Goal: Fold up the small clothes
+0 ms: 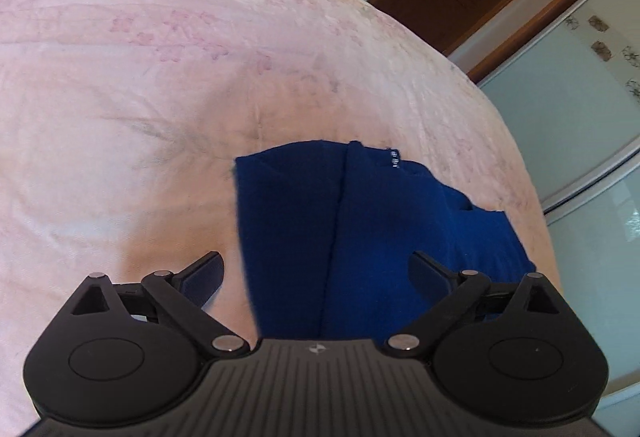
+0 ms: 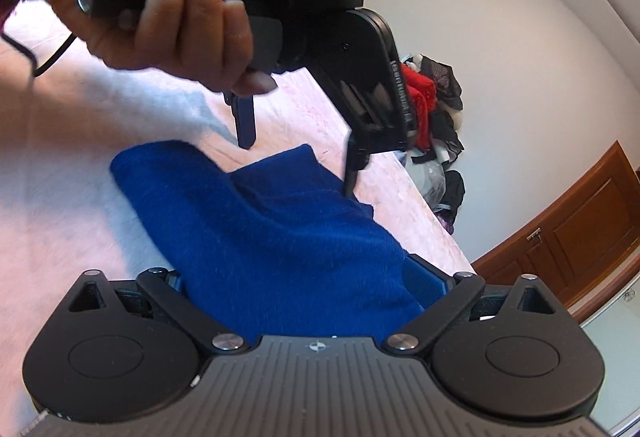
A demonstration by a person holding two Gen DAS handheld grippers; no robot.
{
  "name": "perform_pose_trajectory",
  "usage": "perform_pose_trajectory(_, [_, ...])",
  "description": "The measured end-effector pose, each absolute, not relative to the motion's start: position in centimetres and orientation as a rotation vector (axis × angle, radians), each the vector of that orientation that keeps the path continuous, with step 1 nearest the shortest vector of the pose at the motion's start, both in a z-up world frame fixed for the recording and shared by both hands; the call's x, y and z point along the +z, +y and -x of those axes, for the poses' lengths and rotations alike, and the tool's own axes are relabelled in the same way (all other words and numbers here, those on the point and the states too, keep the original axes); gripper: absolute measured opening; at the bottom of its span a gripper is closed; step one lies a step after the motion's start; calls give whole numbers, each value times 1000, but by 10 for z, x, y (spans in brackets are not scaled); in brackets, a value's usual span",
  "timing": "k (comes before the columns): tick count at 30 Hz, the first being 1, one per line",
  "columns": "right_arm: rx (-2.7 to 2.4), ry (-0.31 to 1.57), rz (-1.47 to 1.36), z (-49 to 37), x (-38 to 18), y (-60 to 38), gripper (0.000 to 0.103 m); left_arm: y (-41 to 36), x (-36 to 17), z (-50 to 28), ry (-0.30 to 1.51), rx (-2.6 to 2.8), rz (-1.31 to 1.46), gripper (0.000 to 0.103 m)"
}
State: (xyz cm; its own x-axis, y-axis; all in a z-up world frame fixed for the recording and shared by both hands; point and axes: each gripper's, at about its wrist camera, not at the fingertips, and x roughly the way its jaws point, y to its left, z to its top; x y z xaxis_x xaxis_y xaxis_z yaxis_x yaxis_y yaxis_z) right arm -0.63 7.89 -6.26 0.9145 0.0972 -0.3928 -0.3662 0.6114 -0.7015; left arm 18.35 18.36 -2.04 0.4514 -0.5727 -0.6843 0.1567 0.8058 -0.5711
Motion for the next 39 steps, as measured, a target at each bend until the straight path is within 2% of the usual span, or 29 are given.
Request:
perform_pose_trajectory(2, [273,333,868,3,-62,81,91,180,-23,-191,1005,-497,508,99])
perform_pose_trajectory(8, [296,345,870,0,-60,89,68,171,-34,-211,993,-575,672,98])
perform_pose_trajectory(9, [301,346,869,0,-60,89,63,171,-37,-214,991,-582,705,94])
perform_pose_trajectory(10, [308,349,867,1,-60,90,57,170,-39,-217,995,-586,728,77])
perform_pose_trajectory(11, [313,352,866,1,-60,90,54,169,-41,-221,1009,-588,738,66])
perform_pose_trajectory(12, [320,356,866,2,-61,91,50,166,-44,-224,1035,-584,735,47])
perform_pose_trajectory(13, [327,360,866,4,-62,91,44,162,-48,-228,1064,-572,719,36])
perform_pose_trajectory(15, [347,366,861,11,-63,92,35,156,-47,-227,1058,-561,680,31])
perform_pose_trajectory(16, [354,365,860,13,-64,92,33,153,-45,-226,1057,-549,651,20])
perform_pose_trajectory(17, [362,363,859,16,-64,92,31,149,-42,-224,1056,-525,612,13])
perform_pose_trajectory(19, [378,363,845,21,-63,91,18,147,-38,-219,1037,-498,575,10])
perform_pose_trajectory(22, [397,366,789,27,-56,85,13,140,-23,-206,985,-449,486,9])
perform_pose_trajectory(30, [452,343,541,46,-11,58,12,124,20,-180,856,-337,325,9])
perform_pose_trajectory(39, [496,404,359,51,7,25,10,91,36,-175,878,-228,173,9])
